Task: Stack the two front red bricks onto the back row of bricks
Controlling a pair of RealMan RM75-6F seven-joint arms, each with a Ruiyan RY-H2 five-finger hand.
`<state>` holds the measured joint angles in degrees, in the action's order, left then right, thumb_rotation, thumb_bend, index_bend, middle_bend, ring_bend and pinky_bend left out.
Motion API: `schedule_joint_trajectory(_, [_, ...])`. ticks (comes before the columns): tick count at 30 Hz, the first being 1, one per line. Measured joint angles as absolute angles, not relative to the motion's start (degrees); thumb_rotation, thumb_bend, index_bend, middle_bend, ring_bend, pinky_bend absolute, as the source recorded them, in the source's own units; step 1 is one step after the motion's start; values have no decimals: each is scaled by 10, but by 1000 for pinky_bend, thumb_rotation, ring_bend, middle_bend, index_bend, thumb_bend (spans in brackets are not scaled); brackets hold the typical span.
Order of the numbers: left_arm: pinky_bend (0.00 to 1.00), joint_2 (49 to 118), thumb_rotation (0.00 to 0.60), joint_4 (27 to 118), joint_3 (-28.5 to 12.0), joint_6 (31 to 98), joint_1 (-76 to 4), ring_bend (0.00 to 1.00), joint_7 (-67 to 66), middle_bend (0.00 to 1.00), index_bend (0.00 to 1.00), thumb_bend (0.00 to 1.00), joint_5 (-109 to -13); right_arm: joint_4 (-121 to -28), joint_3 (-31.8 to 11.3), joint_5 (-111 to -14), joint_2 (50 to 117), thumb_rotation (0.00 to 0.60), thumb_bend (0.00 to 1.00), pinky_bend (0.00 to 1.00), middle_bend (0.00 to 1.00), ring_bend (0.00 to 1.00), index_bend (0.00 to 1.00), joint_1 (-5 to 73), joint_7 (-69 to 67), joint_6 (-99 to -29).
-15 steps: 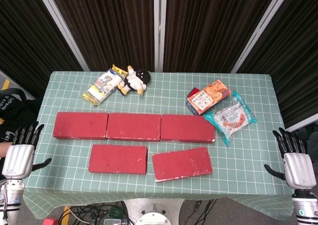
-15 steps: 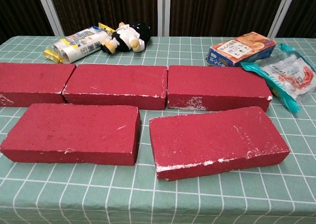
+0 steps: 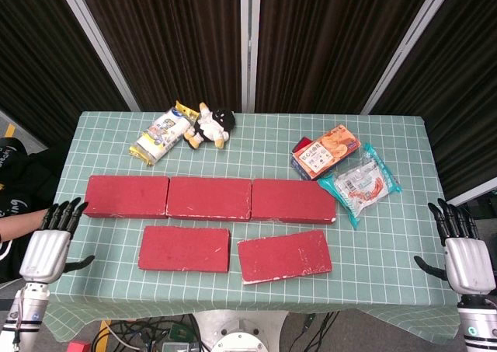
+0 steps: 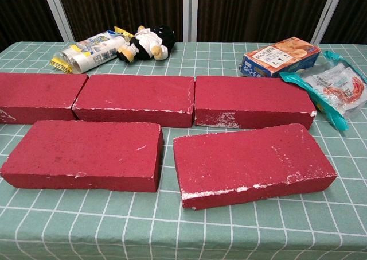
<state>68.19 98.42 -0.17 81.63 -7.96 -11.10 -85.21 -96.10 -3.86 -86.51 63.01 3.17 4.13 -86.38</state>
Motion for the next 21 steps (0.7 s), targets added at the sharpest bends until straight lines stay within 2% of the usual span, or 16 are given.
schedule_joint_trajectory(21, [0, 798, 600, 1033, 8, 634, -189, 0, -200, 0, 14, 0, -857, -953, -46, -852, 624, 600, 53, 0, 0, 0, 0, 36, 25, -857])
